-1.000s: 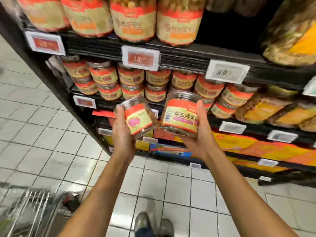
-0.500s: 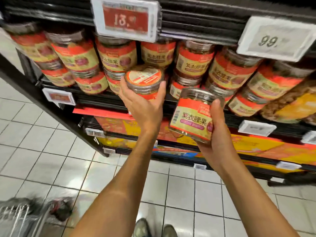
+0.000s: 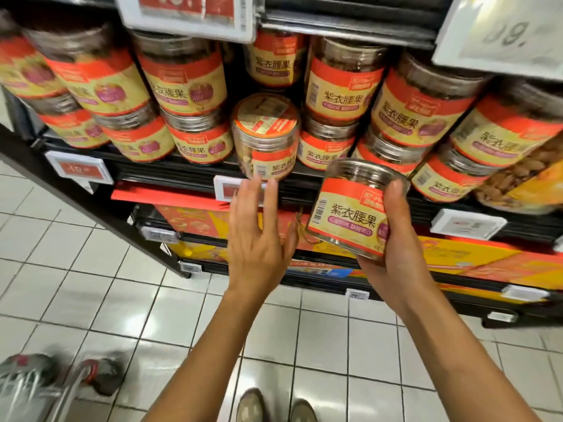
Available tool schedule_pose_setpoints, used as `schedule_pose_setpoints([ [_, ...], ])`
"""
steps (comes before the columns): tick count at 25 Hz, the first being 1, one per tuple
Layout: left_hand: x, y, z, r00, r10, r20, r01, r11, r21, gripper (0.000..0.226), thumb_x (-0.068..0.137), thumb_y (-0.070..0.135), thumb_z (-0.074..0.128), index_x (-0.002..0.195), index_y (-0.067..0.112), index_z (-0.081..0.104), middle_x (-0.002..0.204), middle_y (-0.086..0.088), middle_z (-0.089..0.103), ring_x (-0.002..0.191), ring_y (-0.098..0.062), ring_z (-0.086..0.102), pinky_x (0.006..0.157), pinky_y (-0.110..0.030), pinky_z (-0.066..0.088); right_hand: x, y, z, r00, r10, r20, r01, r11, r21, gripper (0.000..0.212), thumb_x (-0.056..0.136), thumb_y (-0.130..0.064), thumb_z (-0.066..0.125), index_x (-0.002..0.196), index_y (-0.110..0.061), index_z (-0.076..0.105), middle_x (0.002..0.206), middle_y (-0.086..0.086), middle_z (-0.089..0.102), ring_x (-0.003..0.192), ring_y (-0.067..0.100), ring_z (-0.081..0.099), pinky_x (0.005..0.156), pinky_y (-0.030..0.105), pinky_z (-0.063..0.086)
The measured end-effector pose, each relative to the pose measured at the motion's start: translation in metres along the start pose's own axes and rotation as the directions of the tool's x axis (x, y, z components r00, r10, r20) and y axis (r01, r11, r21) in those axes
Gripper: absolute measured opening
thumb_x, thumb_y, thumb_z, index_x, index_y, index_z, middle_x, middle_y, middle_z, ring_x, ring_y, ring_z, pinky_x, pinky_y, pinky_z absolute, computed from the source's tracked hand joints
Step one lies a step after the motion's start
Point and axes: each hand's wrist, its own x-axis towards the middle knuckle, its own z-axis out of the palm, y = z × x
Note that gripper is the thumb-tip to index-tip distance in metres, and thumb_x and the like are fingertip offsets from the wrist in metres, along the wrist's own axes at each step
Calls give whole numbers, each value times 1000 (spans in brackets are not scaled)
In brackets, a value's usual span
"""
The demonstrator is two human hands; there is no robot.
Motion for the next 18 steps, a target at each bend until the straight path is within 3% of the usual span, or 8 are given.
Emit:
schedule_pose_setpoints([
  [6, 30, -13, 13, 982, 94, 162, -116, 985, 130, 64, 87, 26, 64, 134, -10, 40, 138, -29, 42, 129, -48, 38, 106, -57, 35, 2, 1, 3, 1000, -24, 8, 24, 1000, -1, 33, 64, -61, 51, 76, -40, 74, 91, -7, 75, 88, 10, 71, 65, 20, 55],
  [9, 30, -22, -4, 991, 25, 130, -36, 996, 80, 53, 94, 21, 52, 136, -8, 38, 139, -31, 37, 132, -44, 37, 107, -47, 38, -1, 2, 4, 999, -35, 15, 34, 999, 27, 36, 65, -59, 53, 83, -36, 74, 94, -4, 75, 90, 12, 71, 65, 20, 55],
  [11, 27, -16, -23, 982, -165, 95, 181, 965, -189, 42, 95, 21, 49, 133, 3, 47, 132, -20, 45, 126, -34, 45, 105, -30, 38, -2, 4, 7, 999, -41, 21, 41, 999, 14, 45, 65, -58, 54, 98, -30, 68, 96, -3, 75, 92, 13, 70, 67, 22, 56],
  [13, 31, 4, -47, 866, -440, 237, 486, 635, -600, 33, 93, 31, 40, 117, 18, 59, 109, -2, 60, 105, -17, 60, 92, -25, 48, -1, 5, 16, 999, -39, -4, 39, 999, -31, 71, 59, -60, 57, 116, -19, 60, 99, -1, 74, 93, 15, 70, 71, 27, 58],
  [14, 34, 14, -56, 794, -478, 375, 577, 402, -711, 36, 90, 39, 37, 113, 22, 59, 99, 3, 66, 97, -11, 64, 83, -22, 51, -1, 6, 22, 999, -44, -13, 43, 997, -59, 82, 56, -64, 57, 122, -16, 56, 102, 1, 73, 94, 16, 70, 74, 29, 58],
  [15, 35, 21, -63, 760, -452, 468, 616, 269, -740, 42, 87, 47, 36, 116, 23, 57, 98, 4, 68, 95, -7, 65, 79, -19, 52, -1, 7, 28, 998, -64, -8, 63, 994, -85, 86, 57, -69, 55, 125, -15, 53, 106, 2, 72, 97, 16, 69, 78, 31, 58],
  [16, 37, 28, -68, 762, -387, 519, 627, 241, -740, 53, 84, 55, 38, 123, 23, 52, 106, 2, 68, 102, -7, 64, 82, -19, 52, -2, 8, 33, 996, -89, 8, 90, 991, -103, 87, 61, -75, 52, 125, -17, 52, 110, 1, 70, 100, 15, 68, 80, 33, 57],
  [18, 38, 40, -76, 816, -272, 511, 579, 374, -725, 82, 75, 71, 43, 138, 18, 37, 128, -7, 56, 120, -18, 54, 99, -36, 47, -4, 10, 40, 991, -122, 58, 128, 985, -114, 88, 61, -81, 52, 124, -20, 50, 108, -7, 70, 100, 10, 67, 78, 28, 56],
])
